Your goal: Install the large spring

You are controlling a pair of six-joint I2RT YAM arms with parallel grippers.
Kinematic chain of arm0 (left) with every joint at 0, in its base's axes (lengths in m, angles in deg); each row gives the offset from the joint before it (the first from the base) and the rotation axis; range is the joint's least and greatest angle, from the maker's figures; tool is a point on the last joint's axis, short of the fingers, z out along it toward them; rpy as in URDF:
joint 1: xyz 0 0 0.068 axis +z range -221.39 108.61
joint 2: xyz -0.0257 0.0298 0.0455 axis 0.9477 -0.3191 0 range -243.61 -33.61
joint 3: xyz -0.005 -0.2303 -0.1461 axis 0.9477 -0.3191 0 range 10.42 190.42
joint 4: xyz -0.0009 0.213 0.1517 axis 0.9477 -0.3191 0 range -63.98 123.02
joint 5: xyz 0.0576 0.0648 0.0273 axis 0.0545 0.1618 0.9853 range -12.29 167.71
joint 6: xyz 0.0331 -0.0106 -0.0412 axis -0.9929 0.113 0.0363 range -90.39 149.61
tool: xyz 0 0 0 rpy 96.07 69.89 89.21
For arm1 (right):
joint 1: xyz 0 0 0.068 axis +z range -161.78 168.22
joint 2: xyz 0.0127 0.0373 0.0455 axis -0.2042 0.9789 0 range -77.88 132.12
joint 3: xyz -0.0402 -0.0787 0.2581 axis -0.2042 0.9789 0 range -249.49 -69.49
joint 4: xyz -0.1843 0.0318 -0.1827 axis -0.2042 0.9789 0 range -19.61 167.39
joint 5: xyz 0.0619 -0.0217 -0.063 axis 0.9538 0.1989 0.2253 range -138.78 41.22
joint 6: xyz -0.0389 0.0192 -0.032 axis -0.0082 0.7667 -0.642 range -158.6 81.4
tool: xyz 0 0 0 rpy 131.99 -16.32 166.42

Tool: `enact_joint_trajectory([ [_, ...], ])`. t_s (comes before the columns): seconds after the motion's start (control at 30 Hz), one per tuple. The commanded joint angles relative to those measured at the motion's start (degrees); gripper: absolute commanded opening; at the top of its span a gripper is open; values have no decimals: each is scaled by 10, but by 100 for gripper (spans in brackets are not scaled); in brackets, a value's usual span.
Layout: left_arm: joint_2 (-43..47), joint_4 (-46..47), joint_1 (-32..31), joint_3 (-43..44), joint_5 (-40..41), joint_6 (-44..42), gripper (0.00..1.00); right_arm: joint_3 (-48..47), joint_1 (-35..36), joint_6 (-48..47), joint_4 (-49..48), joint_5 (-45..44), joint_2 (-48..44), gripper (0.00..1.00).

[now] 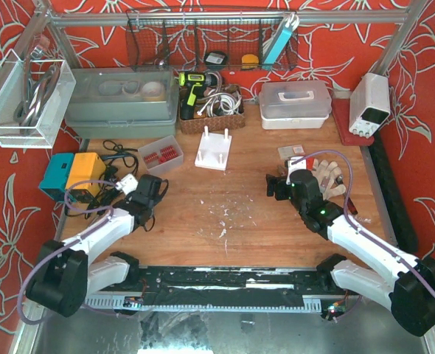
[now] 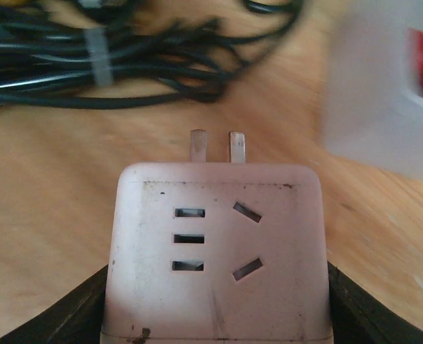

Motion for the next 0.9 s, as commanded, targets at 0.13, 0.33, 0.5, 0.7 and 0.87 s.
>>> enact_joint_trajectory([
  [0.13,-13,-188,84,12,87,243,17,7,4,2,-8,6,-5,99],
  [0.33,-19,-235,102,13,101,294,33,6,4,2,-6,1,-9,99],
  [0.5,6,-250,104,24,107,292,55,3,5,2,-2,-1,-2,99],
  [0.7,47,-283,104,53,119,274,80,2,5,5,-3,-3,2,99],
  [0.87,90,-292,104,79,116,245,92,-3,5,9,1,-10,11,99],
])
